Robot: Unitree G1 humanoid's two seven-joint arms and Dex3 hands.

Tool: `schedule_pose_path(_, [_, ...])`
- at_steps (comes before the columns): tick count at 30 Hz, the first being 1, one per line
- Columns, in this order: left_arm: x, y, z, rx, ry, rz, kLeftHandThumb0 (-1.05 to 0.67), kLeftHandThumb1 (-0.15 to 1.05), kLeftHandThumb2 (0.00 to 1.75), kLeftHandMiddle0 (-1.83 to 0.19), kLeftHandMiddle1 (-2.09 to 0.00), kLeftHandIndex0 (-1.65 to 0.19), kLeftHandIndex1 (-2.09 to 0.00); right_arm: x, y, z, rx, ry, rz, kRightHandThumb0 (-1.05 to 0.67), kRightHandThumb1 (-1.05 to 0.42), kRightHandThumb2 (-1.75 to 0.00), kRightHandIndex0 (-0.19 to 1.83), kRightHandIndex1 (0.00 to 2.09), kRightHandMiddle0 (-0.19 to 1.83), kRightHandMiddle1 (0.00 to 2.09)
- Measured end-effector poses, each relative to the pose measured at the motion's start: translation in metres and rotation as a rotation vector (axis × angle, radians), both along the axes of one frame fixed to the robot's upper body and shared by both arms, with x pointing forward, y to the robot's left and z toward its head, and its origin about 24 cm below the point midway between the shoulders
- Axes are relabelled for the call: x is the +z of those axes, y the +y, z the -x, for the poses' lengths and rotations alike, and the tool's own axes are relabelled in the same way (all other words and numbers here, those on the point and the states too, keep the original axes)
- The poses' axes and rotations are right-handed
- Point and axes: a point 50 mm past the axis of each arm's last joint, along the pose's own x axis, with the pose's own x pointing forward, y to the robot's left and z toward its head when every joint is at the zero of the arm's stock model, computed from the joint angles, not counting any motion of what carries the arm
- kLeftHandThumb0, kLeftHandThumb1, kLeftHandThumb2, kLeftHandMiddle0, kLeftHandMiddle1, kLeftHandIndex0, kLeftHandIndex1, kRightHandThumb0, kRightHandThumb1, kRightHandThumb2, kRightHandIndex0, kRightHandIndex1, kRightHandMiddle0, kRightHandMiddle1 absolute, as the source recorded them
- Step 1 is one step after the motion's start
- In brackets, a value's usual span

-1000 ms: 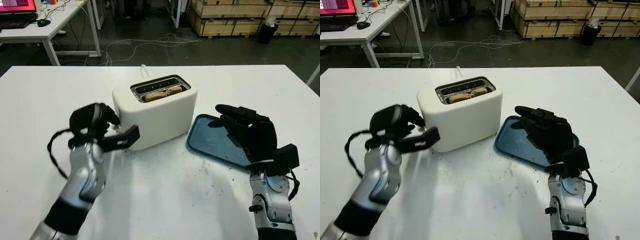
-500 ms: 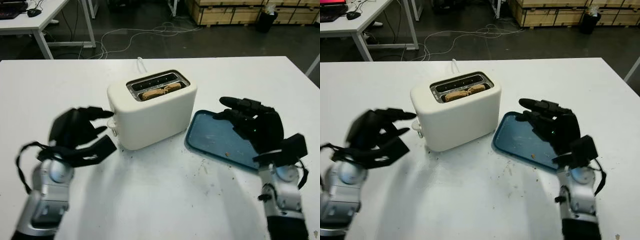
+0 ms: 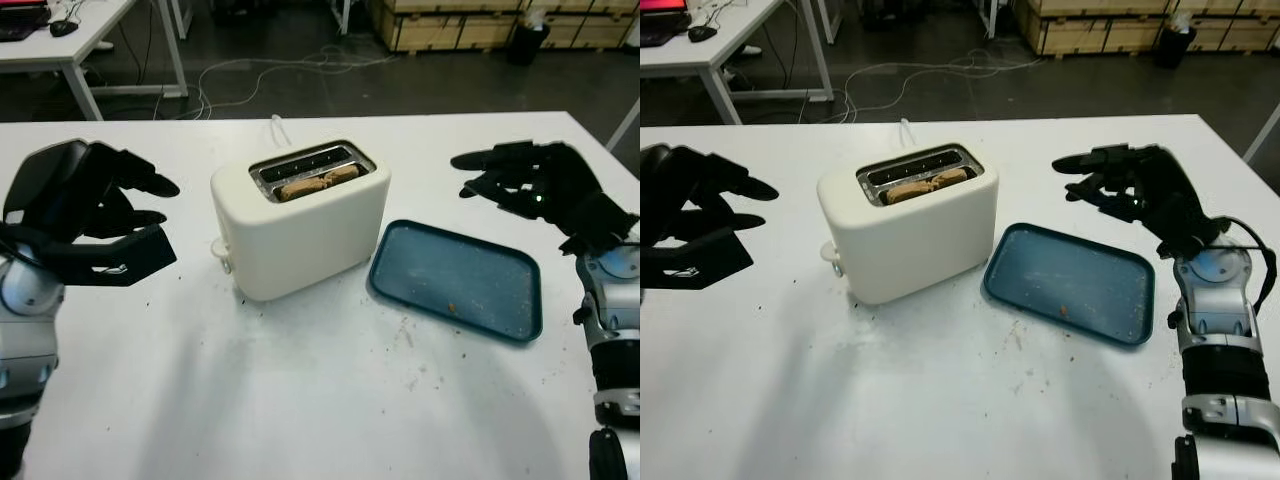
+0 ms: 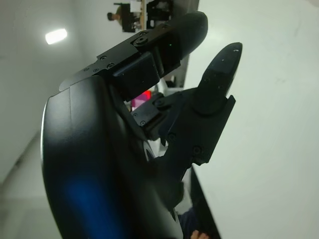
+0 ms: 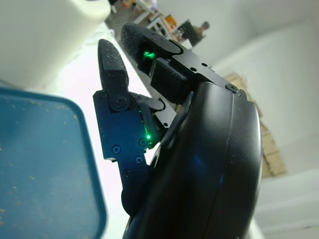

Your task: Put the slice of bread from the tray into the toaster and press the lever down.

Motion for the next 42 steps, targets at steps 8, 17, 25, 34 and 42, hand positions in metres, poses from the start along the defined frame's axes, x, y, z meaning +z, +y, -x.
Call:
schedule_pose_path(8, [-0.003,-0.006,-0.008,-0.014,0.027,-0.06,-0.36,0.59,0.01,-1.43,-0.19,-1.37,-0.01,0.004,0.011,-0.006,0.022,-0.041,0.133,-0.37,-0.89,0.0,0.96,0.52,1.07,0.0])
schedule_pose_path(17, [-0.01,-0.016,-0.014,-0.016,0.039,-0.107,-0.36,0.6,0.0,-1.43,-0.16,-1.36,0.0,0.011,0.015,-0.002,0.0,-0.139,0.182,-0.35,-0.9,0.0,0.91,0.55,1.04,0.0])
schedule_pose_path(25, [-0.015,-0.021,-0.015,-0.009,0.041,-0.082,-0.33,0.63,0.01,-1.41,-0.15,-1.34,0.0,0.011,0.016,0.002,-0.005,-0.152,0.205,-0.35,-0.9,0.0,0.89,0.56,1.03,0.0])
schedule_pose_path(34, [-0.016,-0.022,-0.015,-0.005,0.033,-0.075,-0.3,0.63,0.0,-1.43,-0.17,-1.35,-0.01,0.011,0.017,0.001,-0.006,-0.149,0.208,-0.36,-0.9,0.0,0.9,0.52,1.03,0.0])
schedule_pose_path(42, [-0.017,-0.022,-0.016,-0.001,0.035,-0.067,-0.3,0.63,0.0,-1.42,-0.18,-1.35,0.0,0.011,0.017,0.001,-0.006,-0.149,0.207,-0.35,-0.9,0.0,0.91,0.51,1.03,0.0])
